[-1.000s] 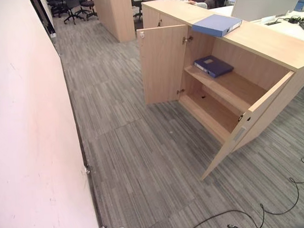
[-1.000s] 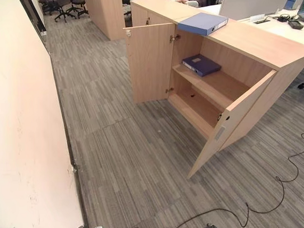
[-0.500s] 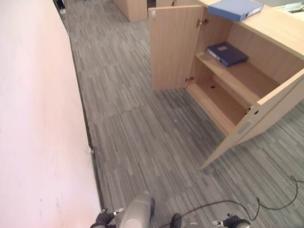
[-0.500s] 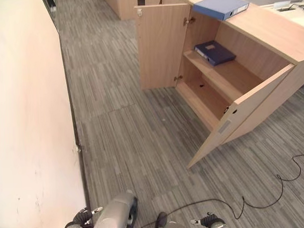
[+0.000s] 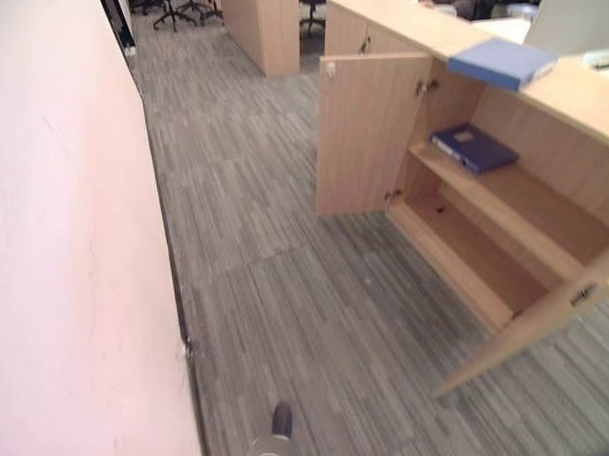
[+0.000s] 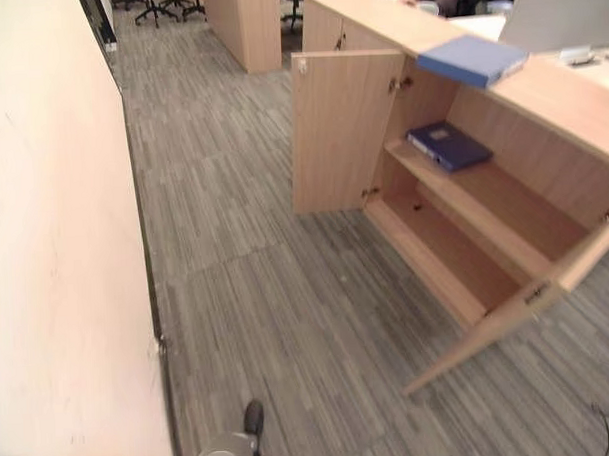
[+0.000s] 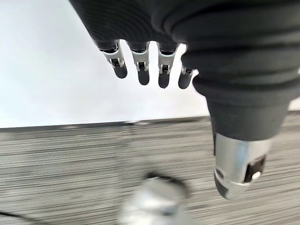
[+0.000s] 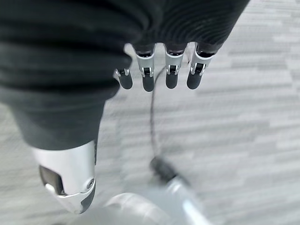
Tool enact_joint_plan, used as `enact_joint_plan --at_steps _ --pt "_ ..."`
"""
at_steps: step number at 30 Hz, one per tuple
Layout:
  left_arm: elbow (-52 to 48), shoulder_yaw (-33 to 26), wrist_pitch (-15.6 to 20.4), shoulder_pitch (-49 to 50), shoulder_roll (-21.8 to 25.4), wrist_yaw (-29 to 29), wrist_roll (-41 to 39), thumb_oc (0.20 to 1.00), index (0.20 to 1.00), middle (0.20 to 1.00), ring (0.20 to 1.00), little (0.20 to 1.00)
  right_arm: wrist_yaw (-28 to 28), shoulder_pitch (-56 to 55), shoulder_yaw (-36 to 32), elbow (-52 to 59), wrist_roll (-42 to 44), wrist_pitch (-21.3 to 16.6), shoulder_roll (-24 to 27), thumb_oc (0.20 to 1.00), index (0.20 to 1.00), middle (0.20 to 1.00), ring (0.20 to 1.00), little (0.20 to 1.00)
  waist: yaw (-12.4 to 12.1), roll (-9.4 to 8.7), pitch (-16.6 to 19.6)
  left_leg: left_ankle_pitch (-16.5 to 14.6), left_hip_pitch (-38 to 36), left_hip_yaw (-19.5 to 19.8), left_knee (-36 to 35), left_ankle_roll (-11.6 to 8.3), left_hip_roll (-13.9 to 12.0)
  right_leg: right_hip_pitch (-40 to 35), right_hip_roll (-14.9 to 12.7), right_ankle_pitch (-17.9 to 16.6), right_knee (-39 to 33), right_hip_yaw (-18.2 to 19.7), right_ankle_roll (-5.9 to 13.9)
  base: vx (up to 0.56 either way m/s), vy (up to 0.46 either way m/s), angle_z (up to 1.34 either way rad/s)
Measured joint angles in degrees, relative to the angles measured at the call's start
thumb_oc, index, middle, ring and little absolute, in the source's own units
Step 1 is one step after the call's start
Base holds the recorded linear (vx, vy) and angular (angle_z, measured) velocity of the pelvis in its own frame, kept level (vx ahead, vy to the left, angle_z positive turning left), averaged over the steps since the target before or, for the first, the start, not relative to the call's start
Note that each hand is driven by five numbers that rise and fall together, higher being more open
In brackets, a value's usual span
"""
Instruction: Put the empty folder in the office cabinet
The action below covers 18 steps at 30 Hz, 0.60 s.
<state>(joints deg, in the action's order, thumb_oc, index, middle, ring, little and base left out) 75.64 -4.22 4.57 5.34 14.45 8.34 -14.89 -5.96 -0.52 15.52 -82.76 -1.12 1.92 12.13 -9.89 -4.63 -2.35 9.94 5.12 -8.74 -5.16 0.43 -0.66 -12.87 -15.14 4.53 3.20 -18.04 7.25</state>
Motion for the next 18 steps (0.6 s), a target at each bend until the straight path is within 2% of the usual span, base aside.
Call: enact_joint_plan --at_steps 1,4,5,6,7,8,9,10,11,12,13,14,15,16,17,18 --pt "-0.74 0.08 0.32 -0.87 0.51 -0.06 0.03 1.000 1.000 1.000 1.000 1.000 0.12 0.39 -0.38 0.14 -0.07 0.09 0.22 1.000 1.000 1.000 1.000 1.000 -0.24 -0.23 0.19 -1.42 -0.57 -0.03 -0.07 0.63 0.73 1.17 -0.32 -0.80 2.81 0.45 0.52 0.17 0.243 0.07" --pt "-0.68 1.39 0.14 -2.02 1.59 -0.20 0.08 1.000 1.000 1.000 1.000 1.000 0.39 1.37 -0.57 1.87 -0.05 -0.05 0.60 1.000 1.000 1.000 1.000 1.000 0.20 -0.19 0.24 -3.92 -3.32 0.11 -0.01 2.30 2.86 5.66 -4.64 -0.85 16.94 1.46 2.93 0.29 0.456 0.08" --pt "-0.44 2.23 0.02 -2.96 2.05 -0.25 0.13 1.000 1.000 1.000 1.000 1.000 0.54 1.95 -0.53 4.13 0.01 0.66 0.66 1.000 1.000 1.000 1.000 1.000 -0.01 -0.18 -0.74 -6.02 -5.87 0.52 0.19 3.96 5.19 9.69 -8.14 -5.41 29.56 3.59 4.75 0.26 0.335 0.47" --pt "-0.48 2.36 -0.46 -2.84 2.02 -0.40 0.15 1.000 1.000 1.000 1.000 1.000 0.17 1.87 -0.61 4.91 0.36 0.56 0.96 1.000 1.000 1.000 1.000 1.000 1.25 0.46 -1.06 -6.59 -7.61 1.88 -0.26 5.15 6.58 12.33 -10.31 -10.93 36.63 4.78 4.60 0.23 0.270 0.62" --pt "-1.53 2.71 -0.50 -2.51 2.01 -0.34 0.14 1.000 1.000 1.000 1.000 1.000 0.20 1.95 -0.48 5.86 0.43 0.73 1.73 1.000 1.000 1.000 1.000 1.000 1.64 0.81 -1.20 -7.14 -9.05 2.92 -0.54 5.95 7.27 13.96 -12.49 -16.03 41.89 5.07 5.87 0.12 0.067 0.74" --pt "-2.37 3.88 -0.30 -2.18 2.30 -0.14 0.13 1.000 1.000 1.000 1.000 1.000 0.23 1.99 -0.21 6.03 0.34 0.67 2.03 1.000 1.000 1.000 1.000 1.000 1.27 0.86 -1.10 -7.98 -9.95 3.29 -0.45 6.59 7.83 15.26 -13.76 -15.39 44.73 4.10 6.32 0.12 0.061 0.43" --pt "-4.08 4.54 -0.03 -2.53 2.69 0.04 0.03 1.000 1.000 1.000 1.000 1.000 0.30 2.68 0.37 6.25 0.33 0.67 2.10 1.000 1.000 1.000 1.000 1.000 0.43 1.75 -0.83 -8.91 -10.47 4.10 -0.37 7.36 7.70 17.39 -13.75 -13.85 44.79 3.79 6.49 0.14 -0.013 0.20" --pt "-5.70 5.24 -0.12 -2.04 2.98 0.22 -0.13 1.000 1.000 1.000 1.000 1.000 0.34 3.26 0.76 6.23 0.30 0.68 2.10 1.000 1.000 1.000 1.000 1.000 0.26 2.16 -0.96 -9.03 -10.35 4.49 -0.27 7.65 7.53 18.58 -13.66 -10.04 43.99 1.26 6.14 0.14 -0.042 0.21" --pt "-6.44 5.43 0.10 -2.26 3.19 0.31 -0.38 1.000 1.000 1.000 1.000 1.000 0.32 5.04 0.81 6.80 0.20 0.19 2.17 1.000 1.000 1.000 1.000 1.000 0.70 2.93 -1.57 -9.32 -11.07 6.09 0.38 8.03 7.02 19.61 -11.72 -5.84 40.04 -2.39 5.53 0.16 -0.071 0.35" --pt "-5.93 6.82 0.00 -2.97 2.79 0.89 -0.53 1.000 1.000 1.000 1.000 1.000 0.35 7.30 0.88 6.79 0.00 -0.07 2.45 1.000 1.000 1.000 1.000 1.000 2.06 5.33 -3.69 -9.77 -12.23 7.90 0.49 8.35 4.49 20.35 -3.51 -0.42 27.71 -2.42 3.39 0.12 -0.083 0.56" --pt "-5.48 6.22 0.03 -3.08 2.12 0.98 -0.52 1.000 1.000 1.000 1.000 1.000 0.34 8.24 0.86 6.86 0.00 -0.08 2.56 1.000 1.000 1.000 1.000 1.000 3.32 6.59 -4.66 -9.20 -12.97 8.63 0.41 7.47 3.09 20.78 0.64 -0.06 20.97 -2.62 1.98 0.13 -0.099 0.60" --pt "-4.71 5.85 0.03 -3.58 1.71 0.92 -0.51 1.000 1.000 1.000 1.000 1.000 0.32 8.15 0.87 7.00 -0.01 -0.03 2.62 1.000 1.000 1.000 1.000 1.000 3.91 6.61 -5.18 -8.68 -13.61 8.67 0.33 6.34 2.97 21.67 2.32 -0.49 17.57 -3.08 1.88 0.18 -0.109 0.70" --pt "-4.96 5.90 0.12 -3.34 1.63 0.82 -0.50 1.000 1.000 1.000 1.000 1.000 0.28 7.47 0.68 7.88 0.07 0.01 2.59 1.000 1.000 1.000 1.000 1.000 4.09 5.89 -5.32 -9.68 -14.83 9.00 0.10 5.31 3.37 24.08 2.64 -1.13 17.24 -4.03 1.12 0.23 -0.107 0.56" --pt "-4.80 5.31 0.61 -2.83 1.69 0.78 -0.41 1.000 1.000 1.000 1.000 1.000 0.30 6.67 0.61 8.33 -0.04 -0.12 2.42 1.000 1.000 1.000 1.000 1.000 3.98 4.74 -5.81 -10.96 -15.85 8.95 0.06 5.00 4.25 25.49 3.05 -1.86 14.68 -3.62 1.49 0.24 -0.091 0.32" --pt "-4.22 4.12 0.67 -1.97 1.70 0.78 -0.39 1.000 1.000 1.000 1.000 1.000 0.43 6.44 0.81 8.40 -0.05 -0.05 2.16 1.000 1.000 1.000 1.000 1.000 3.73 2.92 -5.63 -11.94 -16.96 8.84 0.05 4.96 5.12 26.31 3.32 -2.68 10.75 -3.25 1.57 0.25 -0.073 0.09" --pt "-1.86 1.74 0.23 -1.57 1.51 0.64 -0.29 1.000 1.000 1.000 1.000 1.000 0.43 6.38 0.22 8.43 -0.05 0.04 2.18 1.000 1.000 1.000 1.000 1.000 3.50 0.88 -5.47 -13.39 -18.11 8.93 0.04 5.10 6.04 27.58 3.11 -4.78 4.63 -3.24 2.51 0.26 -0.071 -0.01"
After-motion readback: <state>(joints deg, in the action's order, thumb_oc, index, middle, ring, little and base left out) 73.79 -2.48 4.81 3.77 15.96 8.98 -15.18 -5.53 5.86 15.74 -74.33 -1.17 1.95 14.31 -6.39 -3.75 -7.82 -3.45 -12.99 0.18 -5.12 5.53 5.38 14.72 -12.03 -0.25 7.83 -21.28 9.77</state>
